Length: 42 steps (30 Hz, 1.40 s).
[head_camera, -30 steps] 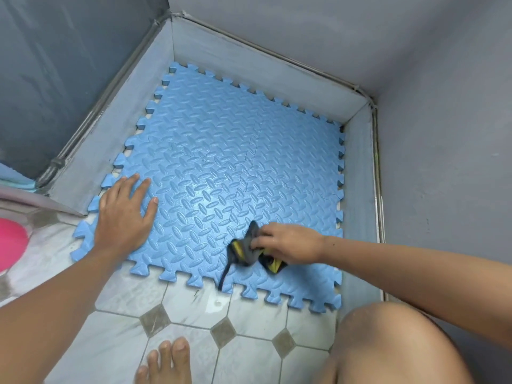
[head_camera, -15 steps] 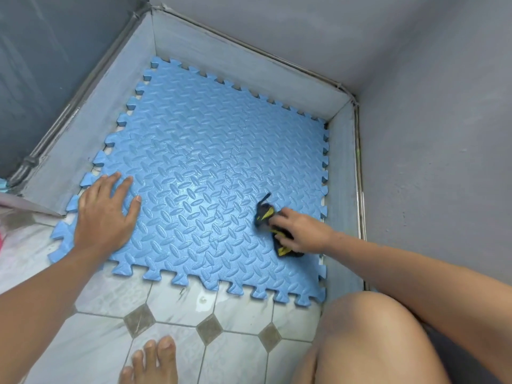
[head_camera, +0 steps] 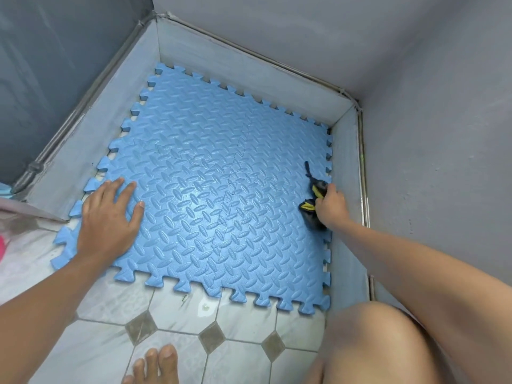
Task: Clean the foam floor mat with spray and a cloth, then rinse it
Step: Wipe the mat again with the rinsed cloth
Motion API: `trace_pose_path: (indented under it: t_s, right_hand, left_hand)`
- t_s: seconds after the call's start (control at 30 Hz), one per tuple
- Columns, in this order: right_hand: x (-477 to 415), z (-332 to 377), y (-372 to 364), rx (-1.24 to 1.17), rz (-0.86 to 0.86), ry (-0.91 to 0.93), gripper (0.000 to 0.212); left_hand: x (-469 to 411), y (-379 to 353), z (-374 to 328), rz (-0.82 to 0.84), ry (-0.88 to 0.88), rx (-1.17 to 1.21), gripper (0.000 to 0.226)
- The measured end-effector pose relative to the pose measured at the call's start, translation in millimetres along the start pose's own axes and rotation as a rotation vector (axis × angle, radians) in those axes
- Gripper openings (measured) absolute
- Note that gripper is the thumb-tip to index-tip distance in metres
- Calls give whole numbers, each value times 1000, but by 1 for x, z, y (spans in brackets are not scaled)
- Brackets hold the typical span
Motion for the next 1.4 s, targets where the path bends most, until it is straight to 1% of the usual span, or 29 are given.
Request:
trace_pose_path:
  t_s: [0.07, 0.1, 0.17, 0.27, 0.33, 0.43, 0.47, 0.5, 0.57, 0.6, 0.67, 0.7, 0.77, 0.83, 0.87, 0.93, 1.0, 1.1, 1.17, 1.23, 1.3, 1.4]
  right_hand:
    - [-20, 24, -2, -54, -27, -93, 43]
    - [-25, 47, -8, -82, -42, -102, 45]
    - [-17, 107, -33, -130, -36, -18, 47]
    - [29, 201, -76, -151, 23, 228, 47]
    - [72, 251, -105, -132, 93, 463, 47]
    - [123, 296, -128, 45, 128, 843, 48]
    - [125, 302, -131, 103, 125, 918, 49]
    - [119, 303, -132, 135, 122, 950, 51]
    - [91, 293, -122, 138, 80, 894, 53]
    - [68, 281, -110, 122, 49, 815, 52]
    - [11, 243, -85, 95, -6, 606, 48]
    - [-18, 218, -68, 121, -59, 507, 45]
    - [-78, 153, -36, 173, -124, 249, 42]
    - [-120, 94, -9, 191, -132, -49, 51]
    - [-132, 75, 0, 214, -128, -158, 56]
    - [-145, 73, 4, 238, -97, -233, 60]
    - [-142, 100, -3, 191, -70, -228, 63]
    - [-121, 171, -26, 37, -52, -91, 59]
    - [-91, 227, -51, -72, -38, 68, 55]
    - [-48, 283, -76, -112, 7, 295, 54]
    - [5, 328, -101, -100, 86, 541, 54]
    - [89, 363, -133, -39, 210, 906, 48]
  left_hand:
    - [0, -1, 1, 4, 1, 3, 60]
    - [-1, -2, 1, 2, -3, 2, 60]
    - [-1, -4, 4, -10, 1, -5, 60]
    - [-2, -5, 5, -22, 1, -4, 60]
    - [-2, -5, 5, -28, -2, -5, 60]
    - [-3, -3, 6, -36, -8, 1, 60]
    - [-3, -4, 6, -33, -9, -4, 60]
    - [-3, -4, 6, -30, -7, -11, 60]
    - [-2, -4, 7, -31, -4, -7, 59]
    - [-2, -4, 7, -34, -4, -4, 58]
    - [-2, -5, 8, -34, -4, -13, 57]
    - [-2, -6, 8, -33, -3, -14, 57]
    - [-2, -6, 8, -29, 4, -18, 57]
    - [-2, -6, 7, -25, 9, -24, 57]
    - [-2, -6, 7, -25, 9, -25, 57]
    - [-2, -5, 6, -21, 13, -33, 57]
    - [-2, -5, 6, -15, 17, -39, 56]
    - [-4, -5, 6, -13, 13, -37, 54]
    - [-3, -5, 6, -9, 21, -39, 53]
    - [-3, -6, 6, -10, 24, -38, 53]
    - [-3, -6, 6, -20, 16, -25, 53]
    - [-3, -7, 7, -31, 0, -21, 53]
Point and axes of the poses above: each hand's wrist, its own x-axis away from the middle knuckle, its own y-axis out of the back of the hand, z = x × y, the point moved 6 cm from there along -x, towards the middle knuckle, and after that the axes turned 8 degrees about -y, right-handed, at the moved point
